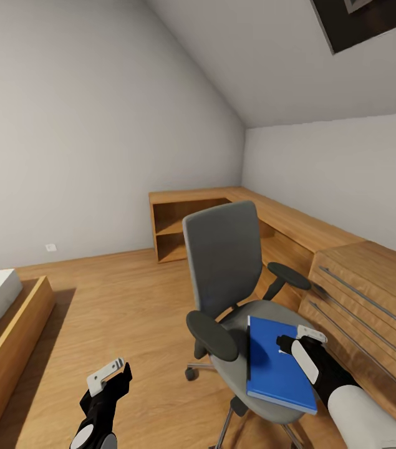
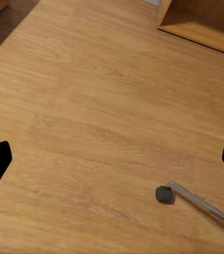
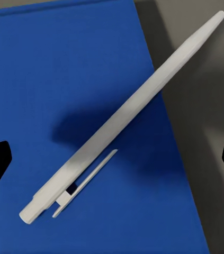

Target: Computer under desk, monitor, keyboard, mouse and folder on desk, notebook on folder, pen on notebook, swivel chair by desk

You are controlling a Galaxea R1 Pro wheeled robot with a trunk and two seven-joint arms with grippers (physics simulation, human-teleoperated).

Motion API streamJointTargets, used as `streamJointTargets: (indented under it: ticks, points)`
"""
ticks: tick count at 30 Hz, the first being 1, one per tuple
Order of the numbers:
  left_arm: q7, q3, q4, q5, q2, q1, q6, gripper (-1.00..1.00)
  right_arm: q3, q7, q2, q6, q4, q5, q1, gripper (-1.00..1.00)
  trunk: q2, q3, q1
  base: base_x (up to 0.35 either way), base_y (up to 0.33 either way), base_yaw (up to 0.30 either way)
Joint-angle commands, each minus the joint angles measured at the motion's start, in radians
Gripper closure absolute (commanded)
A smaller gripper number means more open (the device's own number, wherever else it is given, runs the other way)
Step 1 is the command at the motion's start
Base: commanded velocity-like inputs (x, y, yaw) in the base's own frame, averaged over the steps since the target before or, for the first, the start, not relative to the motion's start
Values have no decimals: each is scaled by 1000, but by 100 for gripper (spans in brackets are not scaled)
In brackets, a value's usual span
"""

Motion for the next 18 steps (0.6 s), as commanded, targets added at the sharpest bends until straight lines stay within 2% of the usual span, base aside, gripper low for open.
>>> streamJointTargets:
  ticks: [1, 18]
  points:
    - [6, -1, -2, 4, 0, 0, 4, -100, 4, -7, -1, 4, -2, -8, 0, -100, -1, -1, 0, 0, 0, 0]
    - [6, -1, 22, 4, 2, 0, 2, -100, 5, -7, 0, 4, -2, -8, 0, -100, -1, -1, 0, 0, 0, 0]
